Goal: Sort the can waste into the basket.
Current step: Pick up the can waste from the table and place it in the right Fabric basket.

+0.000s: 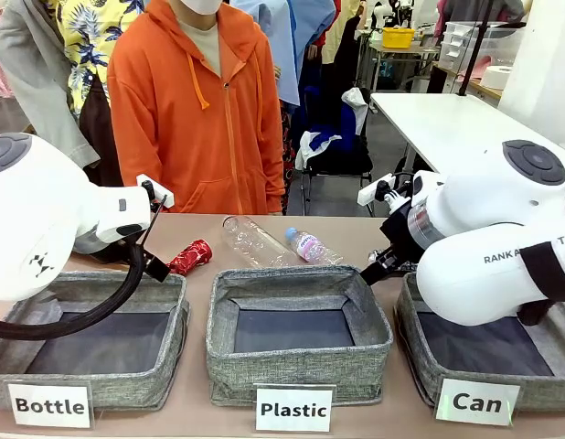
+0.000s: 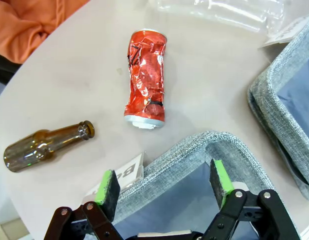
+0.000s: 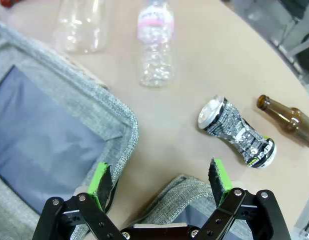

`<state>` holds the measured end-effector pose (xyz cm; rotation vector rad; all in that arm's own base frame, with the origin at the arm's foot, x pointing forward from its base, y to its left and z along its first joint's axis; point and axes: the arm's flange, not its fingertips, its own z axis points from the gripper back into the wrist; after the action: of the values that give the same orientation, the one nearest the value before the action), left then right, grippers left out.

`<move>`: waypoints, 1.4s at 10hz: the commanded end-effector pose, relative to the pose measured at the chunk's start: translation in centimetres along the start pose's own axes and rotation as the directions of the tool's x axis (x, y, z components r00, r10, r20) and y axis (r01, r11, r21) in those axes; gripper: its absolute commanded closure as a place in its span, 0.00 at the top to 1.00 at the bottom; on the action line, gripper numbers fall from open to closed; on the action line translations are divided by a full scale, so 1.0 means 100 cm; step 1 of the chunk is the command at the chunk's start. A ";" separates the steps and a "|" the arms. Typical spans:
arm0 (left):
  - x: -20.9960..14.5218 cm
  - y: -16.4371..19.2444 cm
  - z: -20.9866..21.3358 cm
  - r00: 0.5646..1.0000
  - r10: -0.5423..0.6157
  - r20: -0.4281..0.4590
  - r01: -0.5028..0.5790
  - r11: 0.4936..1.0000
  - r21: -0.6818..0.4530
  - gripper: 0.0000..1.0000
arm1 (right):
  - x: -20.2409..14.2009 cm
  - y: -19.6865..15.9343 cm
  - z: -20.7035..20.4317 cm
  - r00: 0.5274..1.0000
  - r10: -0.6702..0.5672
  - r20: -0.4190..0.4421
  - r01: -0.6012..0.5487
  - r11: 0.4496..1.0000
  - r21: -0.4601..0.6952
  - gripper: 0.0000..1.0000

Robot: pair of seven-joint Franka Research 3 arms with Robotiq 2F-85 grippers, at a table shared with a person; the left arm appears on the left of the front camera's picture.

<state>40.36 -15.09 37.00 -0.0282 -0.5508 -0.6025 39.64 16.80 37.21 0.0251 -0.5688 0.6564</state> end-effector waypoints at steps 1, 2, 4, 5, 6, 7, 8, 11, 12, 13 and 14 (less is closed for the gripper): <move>0.000 0.000 0.000 1.000 -0.001 0.000 0.001 1.000 0.000 0.94 | 0.000 0.000 0.000 1.000 0.000 0.000 0.000 1.000 0.000 1.00; 0.000 0.000 0.000 1.000 -0.001 0.000 0.001 1.000 0.000 0.94 | 0.000 0.000 0.000 1.000 0.000 0.000 0.000 1.000 0.000 1.00; 0.010 -0.001 0.019 0.997 -0.008 0.081 0.012 0.999 -0.052 0.94 | 0.014 -0.010 0.026 0.999 -0.033 0.038 0.034 0.999 -0.014 1.00; 0.020 -0.005 0.048 0.991 0.023 0.135 -0.004 0.990 -0.139 0.94 | 0.024 -0.017 0.051 0.993 -0.080 0.085 0.077 0.996 0.040 1.00; 0.028 -0.012 0.086 0.984 0.111 0.138 -0.079 0.973 -0.218 0.94 | 0.036 -0.025 0.082 0.968 -0.225 0.107 0.214 0.971 0.108 1.00; 0.025 -0.016 0.117 0.978 0.186 0.099 -0.149 0.942 -0.299 0.94 | 0.039 -0.031 0.105 0.941 -0.336 0.045 0.324 0.930 0.173 1.00; 0.013 -0.015 0.141 0.969 0.233 0.078 -0.193 0.918 -0.347 0.94 | 0.032 -0.038 0.126 0.912 -0.409 -0.041 0.404 0.874 0.271 1.00; -0.060 0.036 0.199 0.965 0.238 0.114 -0.135 0.816 -0.562 0.94 | -0.046 -0.091 0.178 0.779 -0.627 -0.002 0.579 0.720 0.383 1.00; -0.085 0.067 0.207 0.937 0.318 0.143 -0.174 0.781 -0.600 0.94 | -0.083 -0.112 0.189 0.661 -0.749 0.043 0.672 0.617 0.409 1.00; -0.109 0.093 0.204 0.893 0.415 0.174 -0.215 0.732 -0.646 0.94 | -0.125 -0.132 0.192 0.538 -0.840 0.077 0.719 0.504 0.479 1.00; -0.143 0.118 0.202 0.817 0.540 0.201 -0.278 0.675 -0.684 0.94 | -0.164 -0.145 0.188 0.431 -0.900 0.064 0.745 0.395 0.538 1.00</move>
<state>30.07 4.32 54.52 -0.8434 -0.6229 -0.3844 33.23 -7.35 53.65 0.7544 -0.5841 -0.2087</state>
